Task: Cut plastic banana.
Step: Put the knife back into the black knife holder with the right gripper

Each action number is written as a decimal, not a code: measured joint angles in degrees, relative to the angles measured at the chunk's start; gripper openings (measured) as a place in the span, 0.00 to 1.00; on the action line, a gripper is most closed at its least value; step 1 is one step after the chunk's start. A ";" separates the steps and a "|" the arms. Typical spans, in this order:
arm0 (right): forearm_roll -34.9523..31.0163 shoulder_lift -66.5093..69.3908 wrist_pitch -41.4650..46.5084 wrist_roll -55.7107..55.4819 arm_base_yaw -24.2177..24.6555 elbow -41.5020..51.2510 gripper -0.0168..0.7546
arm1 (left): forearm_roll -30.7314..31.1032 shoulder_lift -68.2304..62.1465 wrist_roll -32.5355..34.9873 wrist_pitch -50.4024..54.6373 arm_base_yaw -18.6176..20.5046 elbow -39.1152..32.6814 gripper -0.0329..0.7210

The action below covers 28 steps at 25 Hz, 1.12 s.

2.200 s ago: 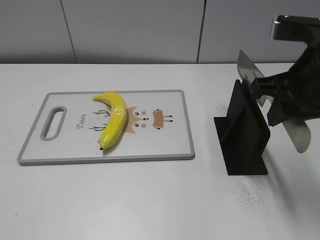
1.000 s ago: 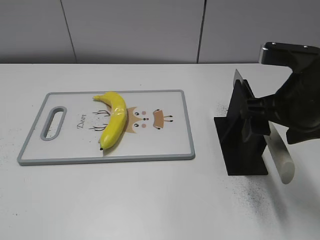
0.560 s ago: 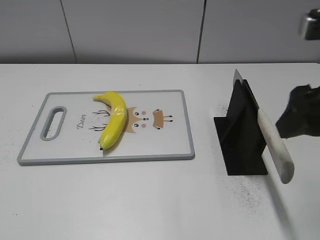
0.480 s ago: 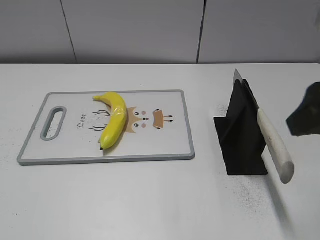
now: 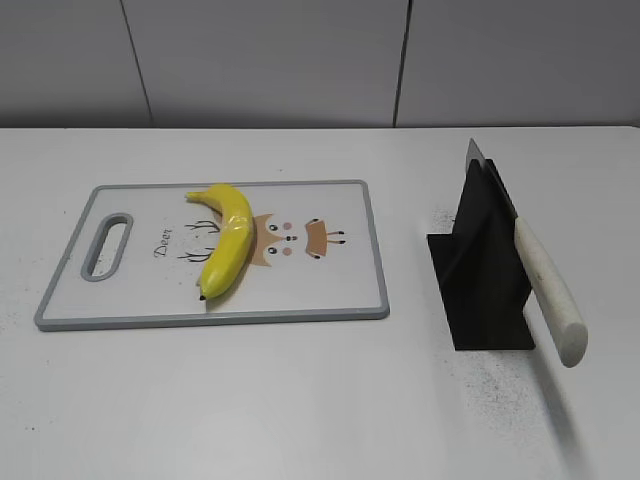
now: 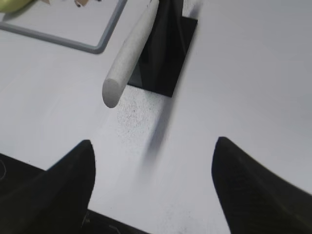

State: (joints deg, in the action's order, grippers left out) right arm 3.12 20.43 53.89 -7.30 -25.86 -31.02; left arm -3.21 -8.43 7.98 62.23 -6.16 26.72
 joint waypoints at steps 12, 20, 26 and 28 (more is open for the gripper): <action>1.86 -13.64 6.93 1.34 -0.02 1.42 0.75 | 0.00 0.00 0.00 0.00 0.00 0.03 0.77; 1.86 -13.64 6.36 2.63 -0.02 1.79 0.75 | 0.00 0.00 0.00 0.00 0.00 0.03 0.75; 1.86 -15.13 6.25 2.63 -0.02 1.84 0.75 | 0.00 0.00 0.00 0.00 0.00 0.03 0.74; 1.86 -16.85 6.25 2.63 -0.02 1.93 0.75 | 0.00 0.00 0.00 0.00 0.00 0.03 0.74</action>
State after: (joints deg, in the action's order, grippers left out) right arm 4.98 3.58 60.15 -4.67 -25.88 -29.09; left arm -3.21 -8.43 7.98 62.23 -6.16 26.75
